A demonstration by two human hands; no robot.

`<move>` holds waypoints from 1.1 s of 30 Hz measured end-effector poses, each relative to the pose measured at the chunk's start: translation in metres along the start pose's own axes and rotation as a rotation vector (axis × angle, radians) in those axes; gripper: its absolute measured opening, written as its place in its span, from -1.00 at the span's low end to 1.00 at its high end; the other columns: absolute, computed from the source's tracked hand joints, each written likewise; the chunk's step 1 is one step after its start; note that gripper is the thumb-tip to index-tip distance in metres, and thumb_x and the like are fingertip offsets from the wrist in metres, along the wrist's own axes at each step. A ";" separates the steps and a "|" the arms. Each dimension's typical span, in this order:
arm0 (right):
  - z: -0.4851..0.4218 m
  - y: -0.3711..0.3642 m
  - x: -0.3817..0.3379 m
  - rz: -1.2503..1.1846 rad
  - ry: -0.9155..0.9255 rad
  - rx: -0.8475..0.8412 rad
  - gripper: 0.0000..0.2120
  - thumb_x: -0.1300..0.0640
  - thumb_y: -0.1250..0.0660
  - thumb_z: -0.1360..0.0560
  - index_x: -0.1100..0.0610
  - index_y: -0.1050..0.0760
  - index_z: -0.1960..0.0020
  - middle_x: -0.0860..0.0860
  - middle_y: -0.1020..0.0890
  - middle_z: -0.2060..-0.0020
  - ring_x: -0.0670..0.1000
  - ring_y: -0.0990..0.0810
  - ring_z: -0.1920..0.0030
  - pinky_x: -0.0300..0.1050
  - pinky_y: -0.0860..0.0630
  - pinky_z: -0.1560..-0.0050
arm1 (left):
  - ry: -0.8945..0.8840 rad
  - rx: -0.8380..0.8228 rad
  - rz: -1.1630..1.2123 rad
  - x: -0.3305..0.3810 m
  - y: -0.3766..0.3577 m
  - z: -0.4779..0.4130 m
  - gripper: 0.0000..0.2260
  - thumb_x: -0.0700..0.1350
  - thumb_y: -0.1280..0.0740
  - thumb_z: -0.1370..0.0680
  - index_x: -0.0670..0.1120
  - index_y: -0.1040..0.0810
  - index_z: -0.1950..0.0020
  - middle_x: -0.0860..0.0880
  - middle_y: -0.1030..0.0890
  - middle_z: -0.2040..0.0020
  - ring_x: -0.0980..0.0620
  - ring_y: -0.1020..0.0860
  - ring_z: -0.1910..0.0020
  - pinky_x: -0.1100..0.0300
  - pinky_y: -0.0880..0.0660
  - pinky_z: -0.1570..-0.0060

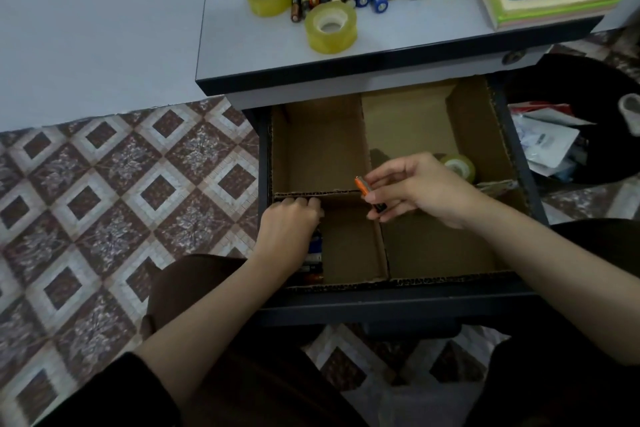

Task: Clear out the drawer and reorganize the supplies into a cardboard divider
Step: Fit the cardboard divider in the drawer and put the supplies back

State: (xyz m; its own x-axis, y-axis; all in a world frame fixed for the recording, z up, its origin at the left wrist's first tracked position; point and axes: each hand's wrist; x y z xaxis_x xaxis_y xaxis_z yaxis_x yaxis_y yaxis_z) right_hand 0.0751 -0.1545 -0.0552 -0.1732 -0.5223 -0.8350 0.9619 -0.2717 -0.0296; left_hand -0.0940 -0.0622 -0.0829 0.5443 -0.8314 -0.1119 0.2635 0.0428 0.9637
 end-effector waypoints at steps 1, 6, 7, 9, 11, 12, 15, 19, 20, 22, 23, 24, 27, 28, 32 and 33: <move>0.000 0.000 0.000 -0.004 0.004 -0.002 -0.80 0.39 -0.39 -0.38 0.18 -0.57 0.05 0.11 -0.65 0.21 0.01 -0.68 0.32 -0.16 -0.64 0.28 | -0.026 0.059 0.004 0.000 0.002 0.000 -0.86 -0.29 -0.38 -0.42 -0.22 -0.55 0.04 -0.15 -0.62 0.17 -0.11 -0.61 0.20 0.18 -0.44 0.32; 0.003 0.000 0.000 -0.008 0.007 -0.007 -0.79 0.39 -0.39 -0.38 0.18 -0.57 0.03 0.10 -0.65 0.20 0.01 -0.68 0.31 -0.18 -0.64 0.28 | -0.002 0.048 0.099 -0.003 -0.005 0.000 -0.83 -0.33 -0.28 -0.48 -0.22 -0.53 -0.05 -0.13 -0.60 0.12 -0.12 -0.59 0.13 0.16 -0.39 0.29; 0.003 0.001 0.000 -0.014 0.007 -0.009 -0.79 0.40 -0.39 -0.38 0.19 -0.57 0.02 0.11 -0.65 0.20 0.01 -0.68 0.31 -0.19 -0.63 0.29 | -0.025 0.085 0.176 -0.005 -0.007 0.001 -0.82 -0.32 -0.24 -0.52 -0.20 -0.52 -0.09 -0.12 -0.60 0.07 -0.12 -0.58 0.09 0.15 -0.41 0.24; 0.005 0.001 0.001 -0.021 0.017 -0.015 -0.77 0.41 -0.38 -0.38 0.22 -0.56 0.00 0.14 -0.65 0.17 0.01 -0.68 0.31 -0.22 -0.63 0.29 | -0.091 0.188 0.412 -0.015 -0.005 0.004 -0.87 -0.29 -0.32 -0.49 -0.19 -0.59 -0.02 -0.11 -0.63 0.12 -0.08 -0.61 0.15 0.15 -0.52 0.22; 0.007 0.001 -0.001 -0.006 0.031 -0.019 -0.77 0.42 -0.37 -0.38 0.25 -0.56 -0.02 0.17 -0.64 0.15 0.01 -0.68 0.30 -0.24 -0.62 0.29 | -0.115 0.374 0.588 -0.024 -0.001 0.008 -0.89 -0.27 -0.38 -0.47 -0.20 -0.62 0.02 -0.07 -0.64 0.14 0.06 -0.60 0.21 0.28 -0.53 0.19; 0.008 0.000 -0.002 0.017 0.038 -0.023 -0.78 0.41 -0.37 -0.39 0.25 -0.56 -0.01 0.18 -0.64 0.15 0.00 -0.68 0.30 -0.25 -0.61 0.29 | -0.079 0.452 0.627 -0.030 0.002 0.009 -0.89 -0.27 -0.37 -0.48 -0.20 -0.61 0.01 -0.05 -0.63 0.13 0.11 -0.57 0.21 0.36 -0.50 0.18; 0.009 -0.008 -0.009 0.217 0.061 -0.073 -0.84 0.36 -0.39 -0.41 0.21 -0.56 0.04 0.12 -0.65 0.18 -0.04 -0.66 0.26 -0.27 -0.61 0.26 | 0.074 0.633 0.684 -0.051 0.008 0.003 -0.85 -0.25 -0.31 -0.52 -0.20 -0.59 -0.06 -0.09 -0.59 0.06 0.11 -0.52 0.17 0.33 -0.50 0.20; 0.006 -0.043 -0.007 0.860 0.179 -0.181 -0.88 0.18 -0.37 -0.48 0.07 -0.57 -0.01 -0.11 -0.58 0.18 -0.19 -0.54 0.15 -0.32 -0.51 0.14 | 0.170 0.548 0.696 -0.066 -0.009 -0.015 -0.68 -0.15 -0.27 -0.55 -0.19 -0.49 -0.28 -0.14 -0.51 -0.22 -0.02 -0.47 -0.18 0.06 -0.48 -0.16; 0.004 -0.054 -0.003 0.970 0.202 -0.221 -0.88 0.15 -0.35 -0.49 0.08 -0.58 -0.02 -0.10 -0.57 0.17 -0.19 -0.52 0.12 -0.31 -0.48 0.09 | 0.174 0.500 0.686 -0.065 -0.013 -0.018 -0.65 -0.13 -0.27 -0.56 -0.17 -0.45 -0.33 -0.12 -0.46 -0.31 -0.04 -0.41 -0.27 0.11 -0.36 -0.28; -0.001 -0.069 0.005 1.134 0.201 -0.267 -0.90 0.18 -0.32 -0.51 0.14 -0.58 0.00 -0.05 -0.55 0.17 -0.08 -0.53 0.09 -0.26 -0.45 0.13 | 0.168 0.431 0.669 -0.063 -0.021 -0.022 -0.60 -0.10 -0.25 -0.58 -0.12 -0.36 -0.41 -0.07 -0.35 -0.42 -0.02 -0.30 -0.38 0.28 -0.16 -0.30; -0.005 -0.073 0.008 1.211 0.186 -0.264 -0.93 0.22 -0.30 -0.50 0.14 -0.55 0.04 -0.02 -0.52 0.19 -0.03 -0.53 0.11 -0.24 -0.43 0.19 | 0.157 0.421 0.670 -0.062 -0.024 -0.023 -0.59 -0.10 -0.25 -0.59 -0.11 -0.33 -0.43 -0.05 -0.31 -0.45 -0.01 -0.28 -0.41 0.30 -0.14 -0.29; -0.009 -0.075 0.010 1.272 0.169 -0.253 -0.93 0.26 -0.28 -0.50 0.13 -0.50 0.11 0.00 -0.49 0.21 0.02 -0.52 0.14 -0.23 -0.40 0.26 | 0.147 0.423 0.679 -0.063 -0.026 -0.024 -0.58 -0.09 -0.24 -0.59 -0.10 -0.32 -0.44 -0.04 -0.29 -0.46 -0.01 -0.27 -0.42 0.29 -0.15 -0.29; -0.018 -0.078 0.012 1.318 0.097 -0.248 -0.87 0.29 -0.24 -0.51 0.10 -0.42 0.16 0.05 -0.49 0.16 -0.02 -0.45 0.24 -0.26 -0.34 0.36 | 0.125 0.443 0.701 -0.065 -0.031 -0.025 -0.57 -0.04 -0.20 -0.57 -0.10 -0.32 -0.44 -0.04 -0.29 -0.46 -0.03 -0.29 -0.41 0.26 -0.17 -0.29; -0.020 -0.079 0.014 1.321 0.076 -0.259 -0.86 0.27 -0.25 -0.52 0.09 -0.39 0.18 0.04 -0.46 0.17 -0.05 -0.42 0.27 -0.28 -0.33 0.38 | 0.125 0.447 0.710 -0.065 -0.032 -0.025 -0.56 -0.03 -0.18 -0.57 -0.10 -0.32 -0.43 -0.04 -0.30 -0.45 -0.04 -0.29 -0.41 0.26 -0.17 -0.29; -0.027 -0.083 0.019 1.319 -0.057 -0.323 -0.72 0.27 -0.25 -0.53 0.09 -0.27 0.32 0.01 -0.37 0.24 -0.07 -0.38 0.32 -0.28 -0.31 0.40 | 0.110 0.493 0.749 -0.064 -0.035 -0.026 -0.57 -0.06 -0.19 -0.56 -0.13 -0.35 -0.42 -0.06 -0.32 -0.44 0.01 -0.28 -0.41 0.38 -0.13 -0.29; -0.028 -0.084 0.020 1.299 -0.091 -0.347 -0.71 0.28 -0.24 -0.52 0.07 -0.27 0.32 0.01 -0.38 0.22 -0.05 -0.40 0.30 -0.28 -0.34 0.39 | 0.110 0.497 0.759 -0.064 -0.036 -0.026 -0.57 -0.06 -0.19 -0.56 -0.13 -0.35 -0.42 -0.05 -0.32 -0.44 0.03 -0.27 -0.41 0.39 -0.13 -0.28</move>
State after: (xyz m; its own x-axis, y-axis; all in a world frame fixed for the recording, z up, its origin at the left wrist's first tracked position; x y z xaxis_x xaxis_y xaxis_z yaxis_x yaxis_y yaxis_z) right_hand -0.0036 -0.1194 -0.0854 0.8970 -0.2984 -0.3262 0.4405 0.6667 0.6013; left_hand -0.1178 0.0039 -0.1171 0.5105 -0.6189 0.5970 -0.5559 0.2922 0.7782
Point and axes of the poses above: each hand's wrist, its own z-axis away from the middle knuckle, its own y-axis out of the back of the hand, x = y × z
